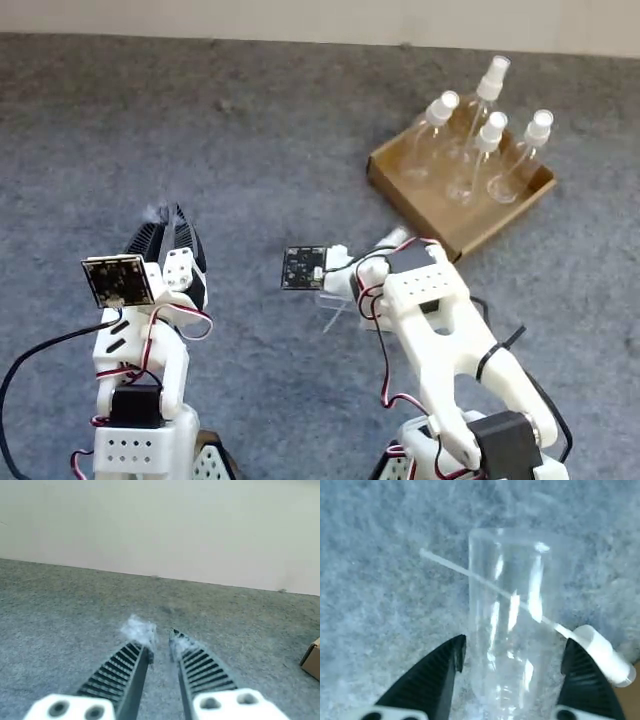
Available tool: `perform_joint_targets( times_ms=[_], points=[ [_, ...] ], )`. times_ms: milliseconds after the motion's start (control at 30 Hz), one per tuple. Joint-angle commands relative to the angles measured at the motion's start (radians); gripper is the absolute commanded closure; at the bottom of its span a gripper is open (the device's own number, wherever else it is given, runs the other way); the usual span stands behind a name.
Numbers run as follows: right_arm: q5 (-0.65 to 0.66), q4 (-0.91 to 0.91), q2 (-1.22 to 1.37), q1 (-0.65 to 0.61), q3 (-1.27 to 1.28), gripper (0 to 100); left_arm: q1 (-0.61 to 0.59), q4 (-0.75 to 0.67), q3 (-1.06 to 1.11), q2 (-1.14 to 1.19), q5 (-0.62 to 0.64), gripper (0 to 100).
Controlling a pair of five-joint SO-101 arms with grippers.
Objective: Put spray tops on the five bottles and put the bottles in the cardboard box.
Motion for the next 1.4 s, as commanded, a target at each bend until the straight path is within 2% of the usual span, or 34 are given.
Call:
perform_joint_targets(
  times_ms=[0,200,333,733,933,1200,1367],
  points=[
    [0.014,-0.002,-0.033,0.012,0.002,72.4,0.016,0.009,0.019,0.002,-0.009,99],
    [0.008,0.007,-0.047,0.013,-0.005,72.4,0.016,0.009,0.019,0.002,-0.011,99],
    [-0.029,0.090,-0.102,0.027,-0.010,72.4,0.016,0.009,0.019,0.002,-0.011,99],
    [-0.529,0.107,-0.504,0.021,-0.053,72.4,0.018,0.009,0.019,0.002,-0.011,99],
    [-0.710,0.251,-0.750,0.025,0.104,72.2,0.018,0.009,0.019,0.002,-0.011,99],
    [-1.042,0.107,-1.061,0.025,0.251,72.2,0.019,0.009,0.019,0.002,-0.011,99],
    [-1.320,0.082,-1.076,0.025,0.260,72.2,0.019,0.009,0.019,0.002,-0.011,99]
  ],
)
